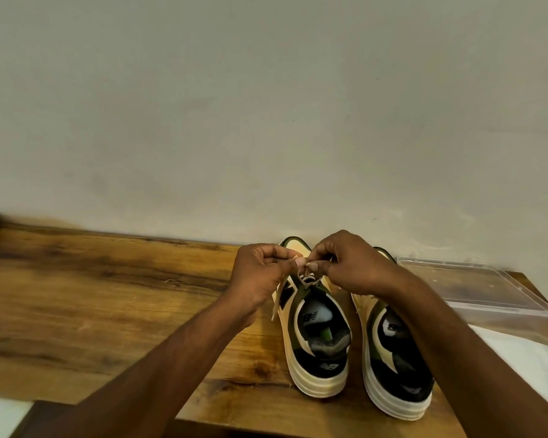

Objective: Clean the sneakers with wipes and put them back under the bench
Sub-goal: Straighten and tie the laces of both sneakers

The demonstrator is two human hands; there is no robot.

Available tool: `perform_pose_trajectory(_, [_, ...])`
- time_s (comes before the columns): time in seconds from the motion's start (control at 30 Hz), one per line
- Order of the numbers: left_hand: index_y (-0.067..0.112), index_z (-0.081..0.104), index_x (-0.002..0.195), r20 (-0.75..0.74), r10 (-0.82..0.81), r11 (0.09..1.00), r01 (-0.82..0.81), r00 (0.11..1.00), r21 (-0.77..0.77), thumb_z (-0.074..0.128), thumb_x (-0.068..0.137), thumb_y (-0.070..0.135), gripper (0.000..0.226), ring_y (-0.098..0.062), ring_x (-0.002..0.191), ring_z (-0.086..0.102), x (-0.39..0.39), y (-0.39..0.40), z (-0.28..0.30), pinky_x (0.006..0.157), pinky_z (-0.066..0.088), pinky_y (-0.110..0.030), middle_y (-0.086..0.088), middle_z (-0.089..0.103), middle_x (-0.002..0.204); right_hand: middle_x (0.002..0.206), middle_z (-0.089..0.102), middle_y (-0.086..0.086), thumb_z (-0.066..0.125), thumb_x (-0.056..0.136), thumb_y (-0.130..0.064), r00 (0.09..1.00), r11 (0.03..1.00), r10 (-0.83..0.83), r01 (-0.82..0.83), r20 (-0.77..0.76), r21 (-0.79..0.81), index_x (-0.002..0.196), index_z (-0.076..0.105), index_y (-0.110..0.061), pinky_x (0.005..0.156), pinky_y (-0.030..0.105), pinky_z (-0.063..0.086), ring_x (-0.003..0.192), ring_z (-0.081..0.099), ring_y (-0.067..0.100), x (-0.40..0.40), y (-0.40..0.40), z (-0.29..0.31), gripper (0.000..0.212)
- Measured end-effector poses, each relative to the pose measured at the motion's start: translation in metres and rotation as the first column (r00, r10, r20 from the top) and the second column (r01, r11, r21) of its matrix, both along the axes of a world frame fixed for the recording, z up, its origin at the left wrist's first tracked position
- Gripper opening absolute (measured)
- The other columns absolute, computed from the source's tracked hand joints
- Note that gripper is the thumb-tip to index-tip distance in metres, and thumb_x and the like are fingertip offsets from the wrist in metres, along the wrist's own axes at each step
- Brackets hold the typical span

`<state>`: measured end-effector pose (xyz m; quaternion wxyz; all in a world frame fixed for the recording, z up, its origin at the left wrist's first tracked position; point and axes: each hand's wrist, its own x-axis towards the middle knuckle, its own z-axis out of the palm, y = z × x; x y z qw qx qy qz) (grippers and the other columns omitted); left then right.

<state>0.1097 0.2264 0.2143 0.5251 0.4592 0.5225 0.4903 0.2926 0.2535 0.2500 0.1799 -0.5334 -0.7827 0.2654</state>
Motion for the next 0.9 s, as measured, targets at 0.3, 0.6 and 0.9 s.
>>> perform_pose_trajectory(0.3, [0.006,0.08,0.095,-0.009,-0.021,1.0,0.021,1.0,0.011,0.083,0.085,0.007,0.01,-0.024,0.084,0.078,-0.005,0.001,0.001,0.072,0.059,-0.031,-0.012,0.081,0.087,0.093,0.073,-0.006,0.071,0.096,-0.016,0.997,0.995,0.069,-0.066,0.039,-0.077,0.095,0.077,-0.021,0.082,0.038,0.056,0.089,0.067,0.012,0.0,-0.003,-0.001,0.008])
perform_pose_trajectory(0.6, [0.002,0.079,0.092,0.005,0.013,0.999,-0.013,1.0,0.035,0.083,0.083,0.0,0.01,-0.012,0.072,0.076,-0.003,0.002,-0.003,0.064,0.056,-0.018,-0.01,0.08,0.081,0.078,0.075,-0.012,0.085,0.083,-0.029,1.0,0.992,0.01,-0.007,-0.019,0.13,0.088,0.084,-0.024,0.066,0.023,0.057,0.071,0.07,0.002,-0.006,-0.007,-0.007,0.007])
perform_pose_trajectory(0.9, [-0.004,0.077,0.097,0.139,0.035,0.993,-0.019,0.99,-0.116,0.08,0.087,0.001,0.012,-0.004,0.044,0.061,-0.002,0.001,0.003,0.04,0.044,-0.015,-0.007,0.074,0.068,0.099,0.059,-0.017,0.08,0.08,-0.035,0.976,0.813,0.039,-0.155,0.213,0.561,0.096,0.073,-0.033,0.059,0.032,0.049,0.072,0.056,0.007,-0.003,-0.01,-0.011,0.018])
